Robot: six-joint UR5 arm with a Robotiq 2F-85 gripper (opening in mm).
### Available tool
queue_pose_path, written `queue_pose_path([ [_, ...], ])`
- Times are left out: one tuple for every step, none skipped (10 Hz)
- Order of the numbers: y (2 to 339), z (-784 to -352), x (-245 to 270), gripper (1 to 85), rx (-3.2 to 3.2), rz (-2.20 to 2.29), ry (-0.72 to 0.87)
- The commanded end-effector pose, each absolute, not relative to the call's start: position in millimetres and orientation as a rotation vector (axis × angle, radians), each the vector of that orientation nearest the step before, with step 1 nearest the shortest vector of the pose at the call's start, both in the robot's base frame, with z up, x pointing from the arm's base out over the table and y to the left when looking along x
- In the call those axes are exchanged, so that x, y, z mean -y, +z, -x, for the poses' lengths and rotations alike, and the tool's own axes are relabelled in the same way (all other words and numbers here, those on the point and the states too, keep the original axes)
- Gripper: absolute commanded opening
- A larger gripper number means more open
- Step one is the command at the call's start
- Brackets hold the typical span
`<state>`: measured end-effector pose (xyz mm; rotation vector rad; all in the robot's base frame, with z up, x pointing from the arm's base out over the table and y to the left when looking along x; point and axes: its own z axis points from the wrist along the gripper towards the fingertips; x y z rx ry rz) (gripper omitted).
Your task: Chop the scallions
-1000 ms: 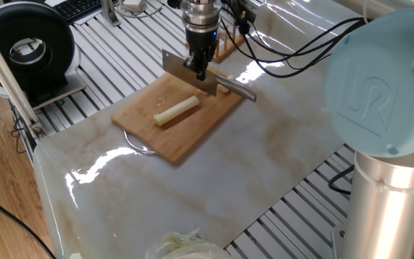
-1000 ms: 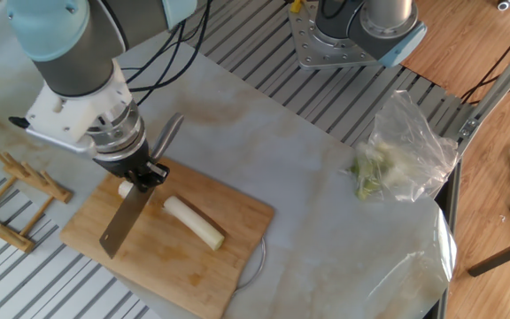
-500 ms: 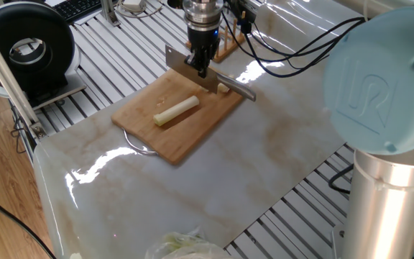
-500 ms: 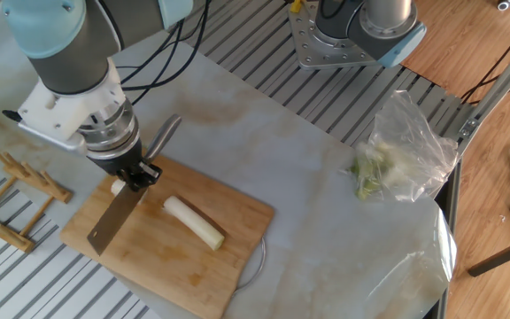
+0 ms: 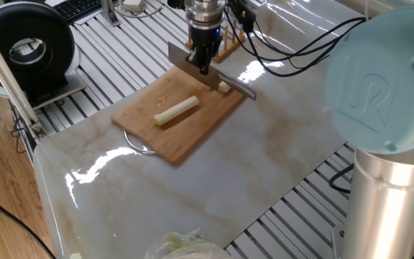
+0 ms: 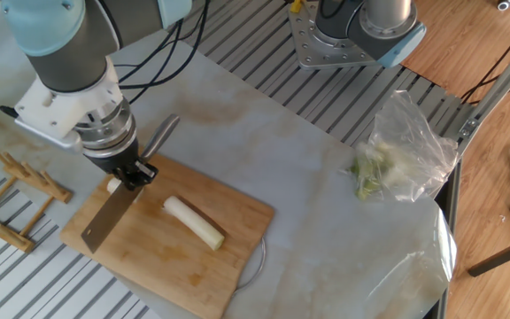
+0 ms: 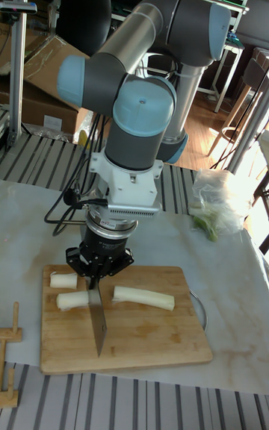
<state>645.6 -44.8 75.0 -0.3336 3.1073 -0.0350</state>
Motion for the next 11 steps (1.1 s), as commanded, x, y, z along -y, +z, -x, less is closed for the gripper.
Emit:
queue_pose_path([
  [78,-652,52,1.3,-3.087,0.318,-0.041],
  [78,-653,55,1.3,-3.085,0.323,-0.046],
  [77,-652,57,1.3,-3.084,0.328,-0.044],
  [76,-650,58,1.3,-3.088,0.342,-0.046],
  [76,-647,56,1.3,-3.096,0.345,-0.032],
  [76,-646,54,1.3,-3.1,0.343,-0.017],
  [76,-644,47,1.3,-3.106,0.326,0.025],
  [77,-643,40,1.3,-3.111,0.312,0.062],
  [78,-643,35,1.3,-3.115,0.301,0.082],
  [80,-644,34,1.3,-3.115,0.303,0.084],
  [84,-643,29,1.3,-3.118,0.306,0.099],
])
